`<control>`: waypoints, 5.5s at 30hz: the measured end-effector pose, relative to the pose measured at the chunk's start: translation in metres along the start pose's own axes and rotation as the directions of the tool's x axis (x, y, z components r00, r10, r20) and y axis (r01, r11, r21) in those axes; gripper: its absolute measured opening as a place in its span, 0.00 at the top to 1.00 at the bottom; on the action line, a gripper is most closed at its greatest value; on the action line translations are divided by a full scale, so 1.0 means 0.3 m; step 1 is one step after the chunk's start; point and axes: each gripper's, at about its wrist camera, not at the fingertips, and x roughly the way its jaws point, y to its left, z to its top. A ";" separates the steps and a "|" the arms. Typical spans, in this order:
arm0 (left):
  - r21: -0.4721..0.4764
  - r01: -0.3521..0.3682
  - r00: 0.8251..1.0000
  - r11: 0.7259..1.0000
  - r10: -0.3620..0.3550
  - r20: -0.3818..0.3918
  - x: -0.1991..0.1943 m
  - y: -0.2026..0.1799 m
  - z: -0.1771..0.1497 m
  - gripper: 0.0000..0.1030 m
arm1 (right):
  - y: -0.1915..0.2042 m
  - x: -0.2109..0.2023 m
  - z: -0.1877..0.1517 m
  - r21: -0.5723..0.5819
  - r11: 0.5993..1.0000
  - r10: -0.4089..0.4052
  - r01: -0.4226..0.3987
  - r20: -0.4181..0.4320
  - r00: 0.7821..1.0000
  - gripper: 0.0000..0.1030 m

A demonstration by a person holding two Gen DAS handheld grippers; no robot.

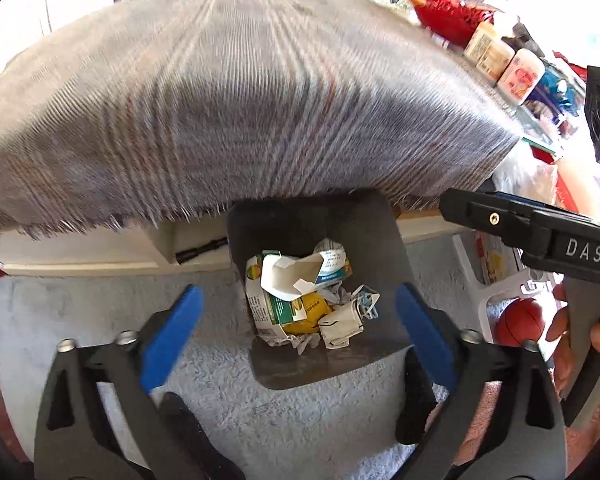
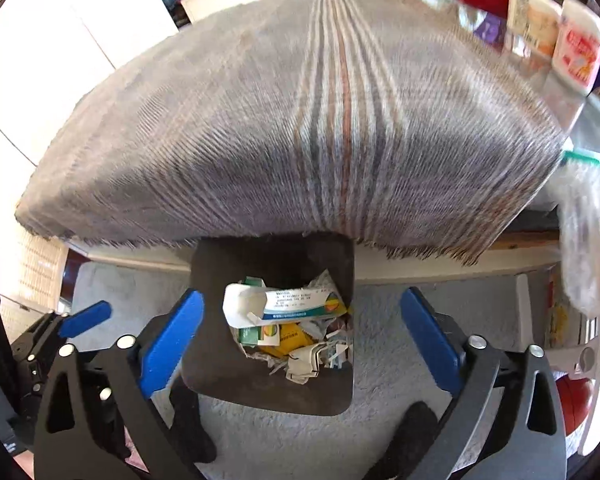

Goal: Collect trash

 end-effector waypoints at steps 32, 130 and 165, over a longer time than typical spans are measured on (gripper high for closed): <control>-0.005 -0.196 0.827 0.981 0.168 0.537 -0.490 -0.038 0.190 0.08 | -0.048 -0.511 0.070 0.056 0.980 -0.187 0.189 0.577 0.795 0.03; -0.019 -0.215 0.851 0.976 0.197 0.486 -0.419 -0.089 0.186 0.08 | -0.024 -0.432 0.050 0.036 0.990 -0.136 0.135 0.455 0.880 0.03; -0.062 -0.208 0.847 0.976 0.212 0.488 -0.442 -0.069 0.190 0.08 | -0.024 -0.427 0.050 0.037 0.990 -0.139 0.137 0.448 0.883 0.03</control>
